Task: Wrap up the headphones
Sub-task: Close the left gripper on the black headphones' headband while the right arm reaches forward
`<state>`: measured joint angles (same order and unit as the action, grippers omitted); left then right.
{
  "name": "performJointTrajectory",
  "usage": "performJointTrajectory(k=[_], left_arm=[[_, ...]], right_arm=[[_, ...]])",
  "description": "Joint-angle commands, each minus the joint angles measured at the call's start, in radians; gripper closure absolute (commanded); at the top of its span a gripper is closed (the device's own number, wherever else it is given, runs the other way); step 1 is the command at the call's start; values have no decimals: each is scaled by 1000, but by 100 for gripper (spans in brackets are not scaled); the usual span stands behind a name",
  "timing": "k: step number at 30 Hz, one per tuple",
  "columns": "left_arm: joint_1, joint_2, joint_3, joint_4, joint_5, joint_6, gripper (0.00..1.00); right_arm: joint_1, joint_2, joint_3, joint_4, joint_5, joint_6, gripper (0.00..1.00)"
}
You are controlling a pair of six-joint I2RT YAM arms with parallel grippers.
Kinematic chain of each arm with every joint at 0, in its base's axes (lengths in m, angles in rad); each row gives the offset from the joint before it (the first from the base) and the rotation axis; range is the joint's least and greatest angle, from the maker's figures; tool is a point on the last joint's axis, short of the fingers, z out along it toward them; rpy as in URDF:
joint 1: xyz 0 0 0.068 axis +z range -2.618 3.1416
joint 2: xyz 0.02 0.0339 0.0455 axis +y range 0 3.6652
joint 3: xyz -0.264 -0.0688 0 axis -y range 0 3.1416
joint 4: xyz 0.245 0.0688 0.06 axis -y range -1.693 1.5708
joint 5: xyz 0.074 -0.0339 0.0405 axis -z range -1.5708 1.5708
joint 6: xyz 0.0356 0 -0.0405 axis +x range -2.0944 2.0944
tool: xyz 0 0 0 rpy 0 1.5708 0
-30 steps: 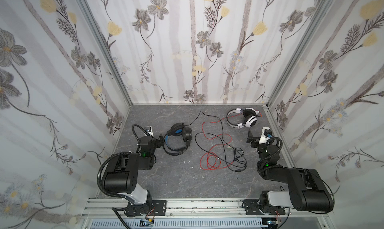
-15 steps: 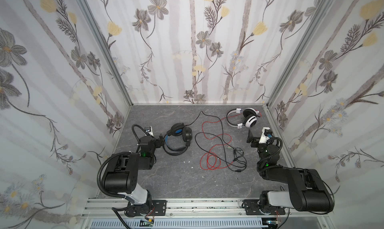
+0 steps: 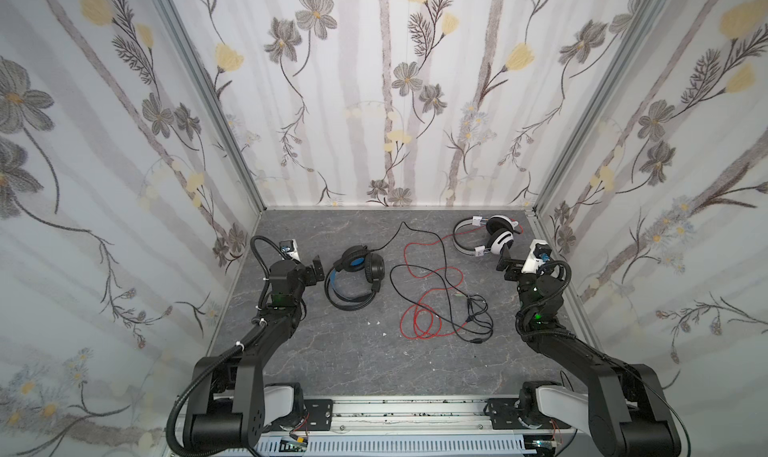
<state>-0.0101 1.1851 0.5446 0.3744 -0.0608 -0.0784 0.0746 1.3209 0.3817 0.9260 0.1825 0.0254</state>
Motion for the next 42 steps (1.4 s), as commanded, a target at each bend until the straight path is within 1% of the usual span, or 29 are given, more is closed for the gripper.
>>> performJointTrajectory(k=[1,3,5,7,8,11,13,16,19,21,23,25,27,30,34,37,39,42], left_arm=[[-8,-82,121,-426,-109,-148,0],[-22,-117,220,-628,-154,-216,0],[-43,-151,319,-818,-183,-334,0],[-64,-164,403,-940,-174,-386,0],[-82,-169,439,-985,-171,-414,0],[-130,-163,512,-1068,-151,-504,0],[-145,-122,550,-1120,-106,-581,0],[-204,-24,601,-1176,-53,-673,0],[-290,58,630,-1234,-88,-747,0],[-316,71,601,-1238,-86,-795,0],[-314,109,550,-1209,-66,-830,0],[-308,147,531,-1191,-56,-831,0],[-306,215,547,-1195,-52,-810,0],[-305,313,572,-1203,-32,-810,0],[-318,331,520,-1131,-37,-886,0],[-319,363,494,-1072,-18,-922,0],[-318,407,507,-1042,-6,-918,0],[-318,497,552,-1049,16,-913,0]], right_arm=[[32,-23,90,-260,174,71,0],[46,-25,161,-357,181,124,0],[62,1,243,-425,144,170,0],[84,58,353,-535,124,201,0],[101,104,446,-609,112,205,0],[166,263,690,-854,110,199,0],[208,340,790,-936,118,210,0],[259,363,839,-958,62,225,0],[295,383,904,-1031,33,231,0],[303,397,961,-1105,-25,242,0],[318,398,1006,-1170,-76,248,0],[331,386,1018,-1203,-115,236,0],[343,378,1019,-1228,-144,214,0],[352,368,1023,-1269,-146,169,0],[355,346,1023,-1308,-135,109,0],[355,335,1021,-1319,-174,89,0],[359,335,1014,-1306,-197,80,0],[361,358,1035,-1319,-183,62,0]])
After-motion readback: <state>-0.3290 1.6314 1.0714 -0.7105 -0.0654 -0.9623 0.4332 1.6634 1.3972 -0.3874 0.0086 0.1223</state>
